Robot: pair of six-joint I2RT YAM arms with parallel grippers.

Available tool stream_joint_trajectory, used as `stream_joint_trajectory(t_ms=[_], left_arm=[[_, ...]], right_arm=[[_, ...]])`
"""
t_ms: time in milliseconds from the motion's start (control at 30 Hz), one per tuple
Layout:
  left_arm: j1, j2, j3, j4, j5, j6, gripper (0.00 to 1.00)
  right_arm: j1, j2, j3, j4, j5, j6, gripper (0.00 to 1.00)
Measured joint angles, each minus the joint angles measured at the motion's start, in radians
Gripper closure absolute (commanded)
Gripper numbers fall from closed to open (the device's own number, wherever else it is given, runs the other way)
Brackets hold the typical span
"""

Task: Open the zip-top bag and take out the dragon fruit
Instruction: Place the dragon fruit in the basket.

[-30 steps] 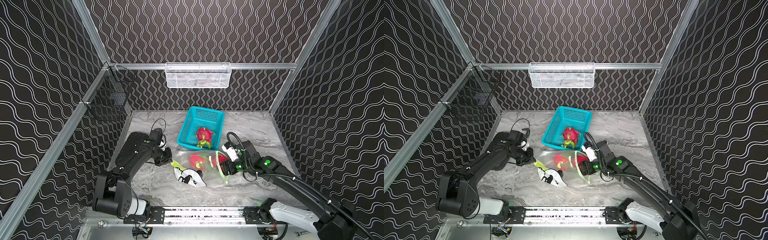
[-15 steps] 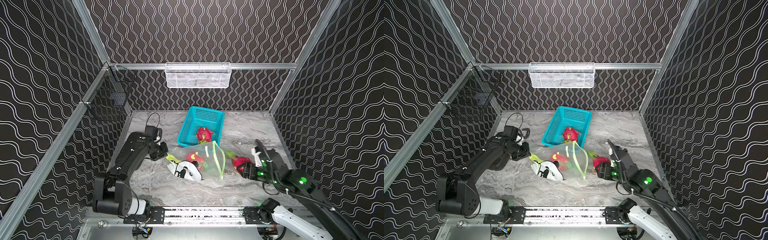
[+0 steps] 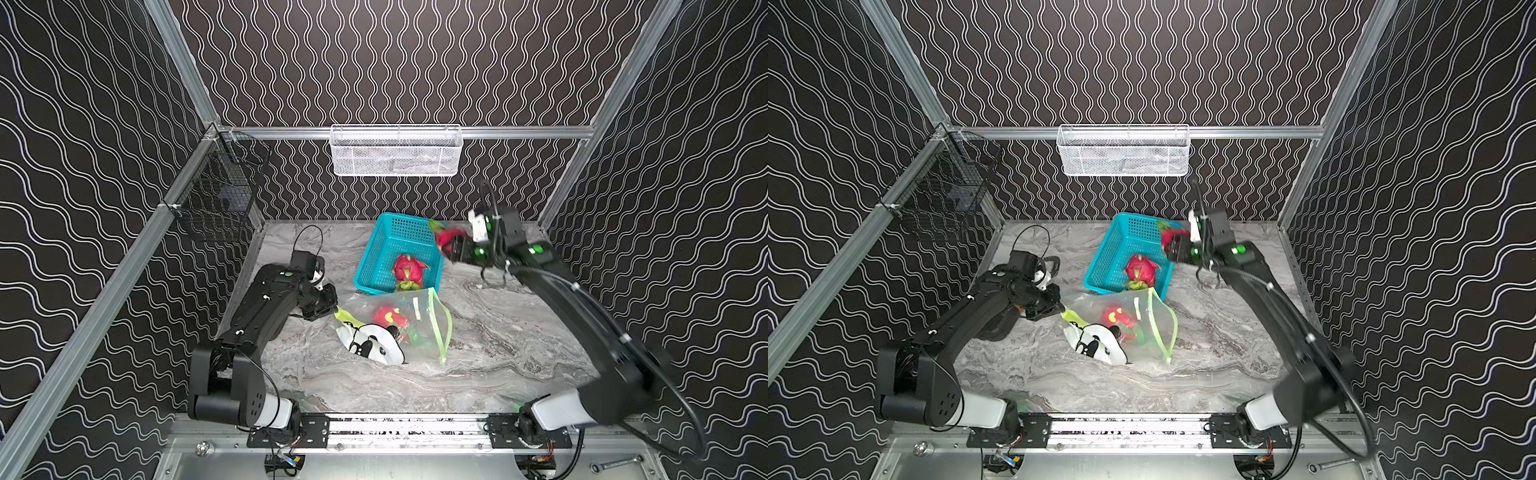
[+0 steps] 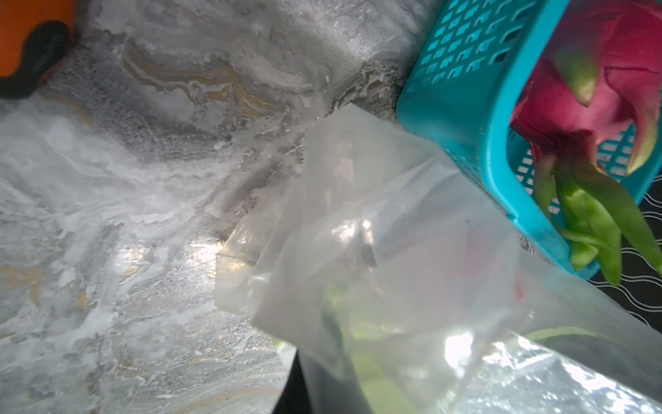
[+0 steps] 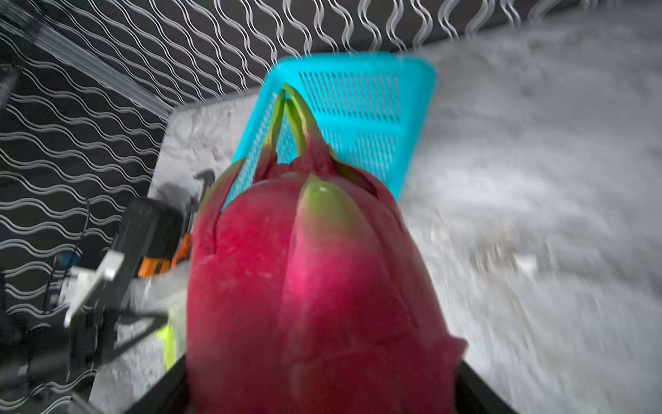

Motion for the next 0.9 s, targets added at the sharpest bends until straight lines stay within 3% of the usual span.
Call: stream_joint_trajectory(t_ms=[167, 300, 333, 433, 667, 900], left_arm=[[0.0, -0.016, 0.011, -0.012, 0.011, 0.004, 1.0], [0.0, -0.016, 0.017, -0.013, 0.022, 0.003, 1.0], [0.0, -0.016, 0.018, -0.013, 0.026, 0.002, 1.0], [0.0, -0.016, 0.018, -0.015, 0.029, 0.001, 1.0], [0.0, -0.016, 0.017, -0.018, 0.029, 0.001, 1.0], [0.0, 0.009, 0.033, -0.013, 0.035, 0.001, 1.0]], right_arm=[[-0.035, 0.388, 0.282, 0.05, -0.188, -0.056, 0.29], [-0.039, 0.548, 0.375, 0.046, -0.254, -0.062, 0.27], [-0.04, 0.576, 0.394, 0.048, -0.263, -0.062, 0.24], [-0.045, 0.637, 0.447, 0.052, -0.274, -0.051, 0.01], [-0.05, 0.535, 0.414, 0.09, -0.247, -0.051, 0.0], [-0.106, 0.177, 0.148, 0.089, -0.221, -0.054, 0.01]])
